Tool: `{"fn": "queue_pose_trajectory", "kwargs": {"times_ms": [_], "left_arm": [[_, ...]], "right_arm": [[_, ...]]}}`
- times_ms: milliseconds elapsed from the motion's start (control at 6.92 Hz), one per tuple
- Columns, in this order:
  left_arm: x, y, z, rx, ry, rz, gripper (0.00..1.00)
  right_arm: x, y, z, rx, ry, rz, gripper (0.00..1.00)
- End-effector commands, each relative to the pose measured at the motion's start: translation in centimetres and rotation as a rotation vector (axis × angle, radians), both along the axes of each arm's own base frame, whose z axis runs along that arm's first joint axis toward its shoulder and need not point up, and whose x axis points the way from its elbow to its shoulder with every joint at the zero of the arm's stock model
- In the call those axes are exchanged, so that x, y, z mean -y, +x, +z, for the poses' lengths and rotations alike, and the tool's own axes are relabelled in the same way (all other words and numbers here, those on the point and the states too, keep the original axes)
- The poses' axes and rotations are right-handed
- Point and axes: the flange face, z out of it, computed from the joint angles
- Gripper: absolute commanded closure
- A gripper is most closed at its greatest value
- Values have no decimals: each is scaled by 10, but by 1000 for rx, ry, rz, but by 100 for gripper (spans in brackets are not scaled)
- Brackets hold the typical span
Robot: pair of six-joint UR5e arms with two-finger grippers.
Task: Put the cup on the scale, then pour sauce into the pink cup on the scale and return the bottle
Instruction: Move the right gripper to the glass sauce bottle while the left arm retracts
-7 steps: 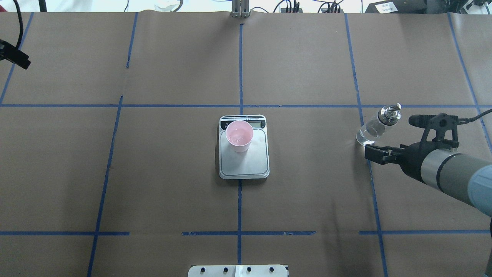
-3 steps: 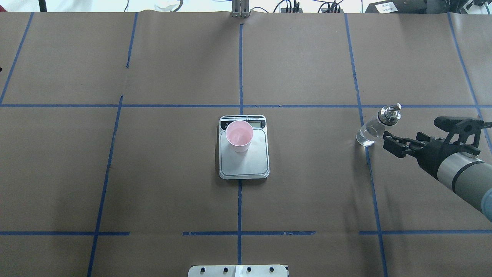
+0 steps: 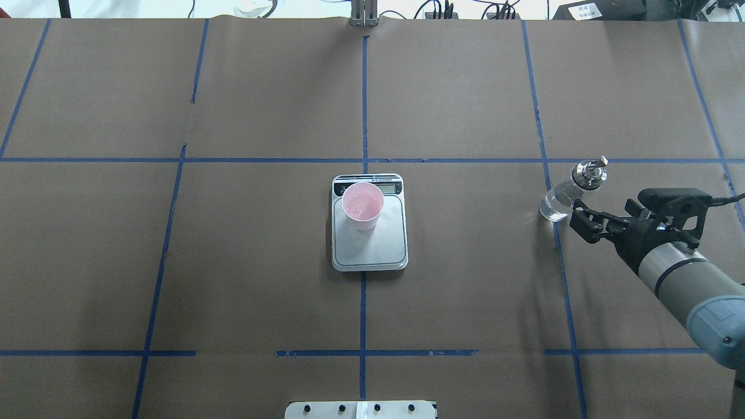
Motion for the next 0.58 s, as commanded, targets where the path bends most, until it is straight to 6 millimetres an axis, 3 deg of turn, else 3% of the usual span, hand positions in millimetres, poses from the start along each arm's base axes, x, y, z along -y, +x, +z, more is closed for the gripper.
{"fn": "queue_pose_trajectory", "kwargs": {"times_ms": [0, 433], "left_arm": [[1, 0, 3, 1, -7, -2, 0], [1, -4, 0, -2, -6, -15, 0]], "right_arm": [[-5, -21, 1, -17, 5, 21, 0], [5, -51, 17, -40, 25, 65, 0]]}}
